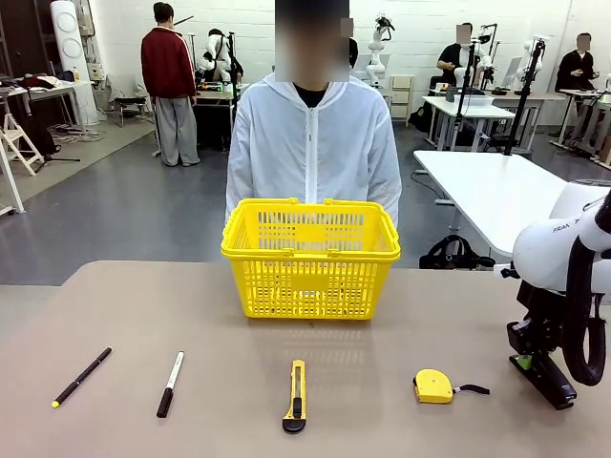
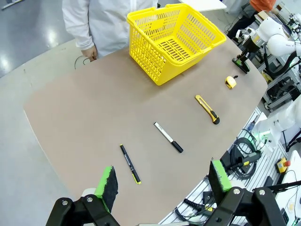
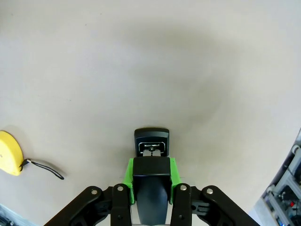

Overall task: Place the items the person wants into the basket.
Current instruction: Pick up the item the person points to and place it in the Market Basket.

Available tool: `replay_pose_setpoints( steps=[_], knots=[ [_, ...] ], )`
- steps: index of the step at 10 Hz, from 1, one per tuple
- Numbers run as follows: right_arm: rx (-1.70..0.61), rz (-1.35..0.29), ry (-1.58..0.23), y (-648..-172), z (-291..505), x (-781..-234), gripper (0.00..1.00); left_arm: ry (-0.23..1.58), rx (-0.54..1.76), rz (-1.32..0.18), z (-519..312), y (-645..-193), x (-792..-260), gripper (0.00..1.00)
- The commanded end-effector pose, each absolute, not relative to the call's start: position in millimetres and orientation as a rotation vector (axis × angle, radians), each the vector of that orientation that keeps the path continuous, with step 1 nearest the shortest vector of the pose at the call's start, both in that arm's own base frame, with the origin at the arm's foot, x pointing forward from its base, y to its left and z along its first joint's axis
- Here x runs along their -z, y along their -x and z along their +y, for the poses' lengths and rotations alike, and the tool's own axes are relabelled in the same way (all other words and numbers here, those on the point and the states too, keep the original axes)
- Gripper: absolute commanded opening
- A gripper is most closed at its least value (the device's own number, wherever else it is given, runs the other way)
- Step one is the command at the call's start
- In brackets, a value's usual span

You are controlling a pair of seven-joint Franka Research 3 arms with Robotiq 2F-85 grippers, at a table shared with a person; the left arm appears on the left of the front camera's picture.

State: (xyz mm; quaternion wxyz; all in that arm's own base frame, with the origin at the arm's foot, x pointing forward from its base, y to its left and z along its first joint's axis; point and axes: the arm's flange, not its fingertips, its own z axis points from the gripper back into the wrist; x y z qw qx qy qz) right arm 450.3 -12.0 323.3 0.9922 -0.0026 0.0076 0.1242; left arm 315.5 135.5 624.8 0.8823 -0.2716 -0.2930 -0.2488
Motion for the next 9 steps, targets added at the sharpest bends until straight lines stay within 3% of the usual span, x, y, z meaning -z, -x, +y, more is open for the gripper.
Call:
replay_pose_setpoints(
  steps=[1,7,9],
  knots=[
    [-0.220,0.021,0.038,-445,-8,-345,0.00,0.573,0.538,-0.618,137,-315,-625,1.00],
    [-0.262,-0.002,0.152,-441,65,-604,0.00,0.573,0.538,-0.618,137,-315,-625,1.00],
    [-0.239,-0.071,0.146,-441,89,-655,0.00,0.573,0.538,-0.618,137,-315,-625,1.00]
  ],
)
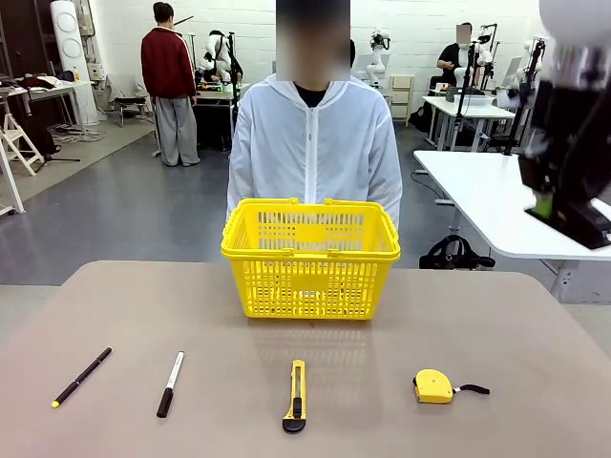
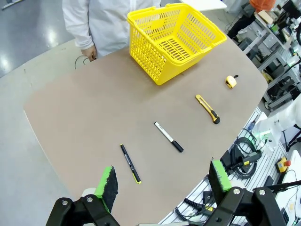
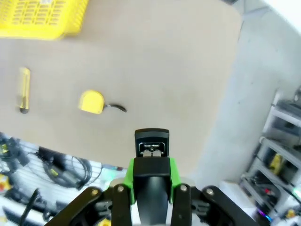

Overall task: Place the items the person wants into the basket.
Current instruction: Pick up the item the person points to and place it in the Market Basket.

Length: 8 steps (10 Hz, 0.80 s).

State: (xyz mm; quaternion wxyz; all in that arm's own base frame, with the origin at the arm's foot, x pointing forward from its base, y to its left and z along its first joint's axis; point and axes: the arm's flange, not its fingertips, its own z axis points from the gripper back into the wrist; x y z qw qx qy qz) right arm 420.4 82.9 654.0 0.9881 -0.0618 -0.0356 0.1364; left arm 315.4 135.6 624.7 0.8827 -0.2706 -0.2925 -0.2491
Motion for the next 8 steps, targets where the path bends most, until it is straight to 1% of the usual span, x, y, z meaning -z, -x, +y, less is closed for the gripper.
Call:
replay_pose_setpoints(
  steps=[1,4,6,8],
  knots=[
    [-0.257,-0.090,0.146,-449,106,-666,0.00,0.573,0.538,-0.618,137,-315,-625,1.00],
    [-0.526,-0.219,0.071,-517,210,-665,0.00,0.573,0.538,-0.618,137,-315,-625,1.00],
    [-0.626,-0.273,0.074,-566,295,-638,0.00,0.573,0.538,-0.618,137,-315,-625,1.00],
    [-0.732,-0.281,0.032,-598,339,-615,0.00,0.573,0.538,-0.618,137,-315,-625,1.00]
  ],
)
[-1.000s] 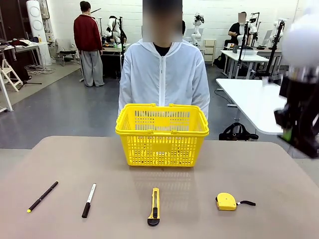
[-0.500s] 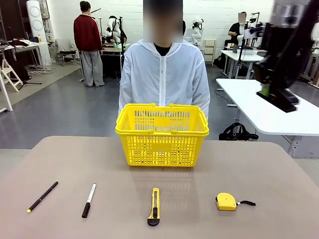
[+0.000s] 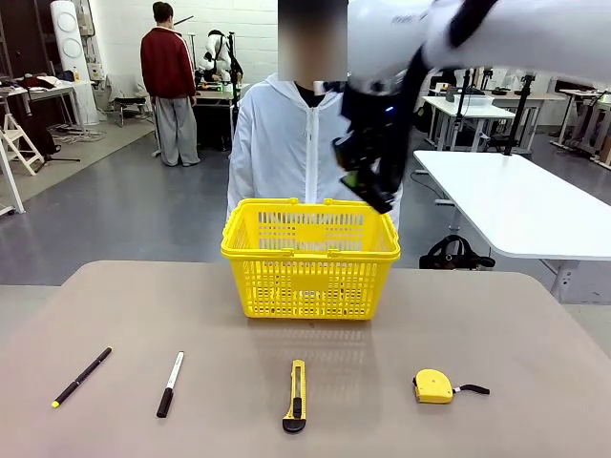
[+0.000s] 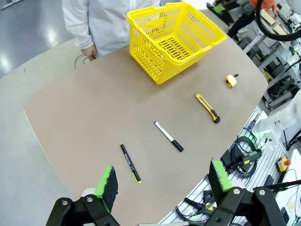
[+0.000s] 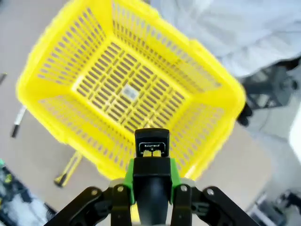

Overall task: Place the items the person wants into the basket.
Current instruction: Pick up the item the person points to and place it in the Market Basket.

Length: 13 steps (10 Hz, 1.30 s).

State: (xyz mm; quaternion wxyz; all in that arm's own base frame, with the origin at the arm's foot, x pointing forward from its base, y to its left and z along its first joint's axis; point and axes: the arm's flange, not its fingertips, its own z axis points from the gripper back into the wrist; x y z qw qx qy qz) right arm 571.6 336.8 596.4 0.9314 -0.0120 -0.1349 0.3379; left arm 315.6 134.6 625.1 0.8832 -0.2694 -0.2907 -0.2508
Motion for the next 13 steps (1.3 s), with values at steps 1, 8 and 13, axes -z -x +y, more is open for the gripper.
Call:
replay_pose_setpoints(
  steps=[1,8,13],
  knots=[
    [-0.785,-0.273,-0.034,-610,348,-609,0.00,0.573,0.538,-0.618,137,-315,-625,1.00],
    [-0.792,-0.275,-0.029,-614,355,-573,0.00,0.573,0.538,-0.618,137,-315,-625,1.00],
    [-0.915,-0.247,-0.048,-615,365,-550,0.31,0.573,0.538,-0.618,137,-315,-625,1.00]
  ],
)
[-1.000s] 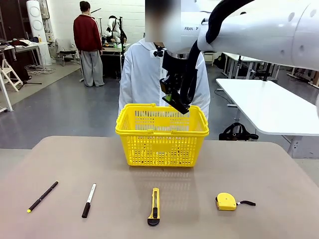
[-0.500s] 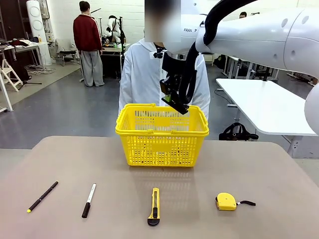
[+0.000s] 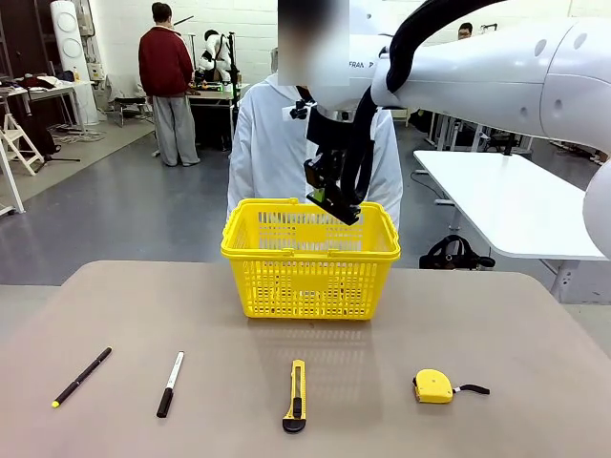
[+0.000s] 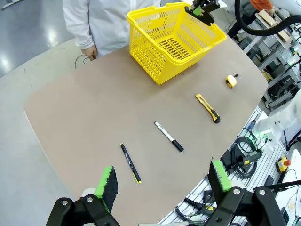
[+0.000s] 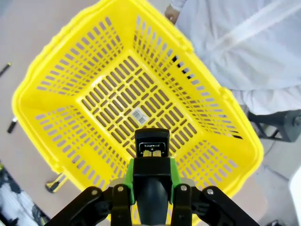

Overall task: Place the items the person wants into the basket.
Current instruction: Pick up the item the person points to and place it in the Market Basket.

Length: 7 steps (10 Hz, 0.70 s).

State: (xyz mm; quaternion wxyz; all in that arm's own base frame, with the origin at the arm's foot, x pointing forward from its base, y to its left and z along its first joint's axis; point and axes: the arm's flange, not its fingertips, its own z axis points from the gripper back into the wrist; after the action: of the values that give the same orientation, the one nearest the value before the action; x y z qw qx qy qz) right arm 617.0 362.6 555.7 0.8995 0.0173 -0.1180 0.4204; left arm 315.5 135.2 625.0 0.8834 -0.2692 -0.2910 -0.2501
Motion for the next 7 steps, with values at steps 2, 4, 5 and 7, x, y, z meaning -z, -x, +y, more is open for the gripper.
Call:
replay_pose_setpoints(
  steps=[2,4,5,7],
  knots=[
    [-0.949,-0.222,-0.049,-629,382,-528,0.31,0.573,0.538,-0.618,137,-315,-625,1.00],
    [-0.983,-0.196,-0.035,-643,395,-502,0.31,0.573,0.538,-0.618,137,-315,-625,1.00],
    [-0.983,-0.199,-0.039,-652,399,-488,0.31,0.573,0.538,-0.618,137,-315,-625,1.00],
    [-1.003,-0.155,-0.051,-665,405,-467,0.31,0.573,0.538,-0.618,137,-315,-625,1.00]
  ],
)
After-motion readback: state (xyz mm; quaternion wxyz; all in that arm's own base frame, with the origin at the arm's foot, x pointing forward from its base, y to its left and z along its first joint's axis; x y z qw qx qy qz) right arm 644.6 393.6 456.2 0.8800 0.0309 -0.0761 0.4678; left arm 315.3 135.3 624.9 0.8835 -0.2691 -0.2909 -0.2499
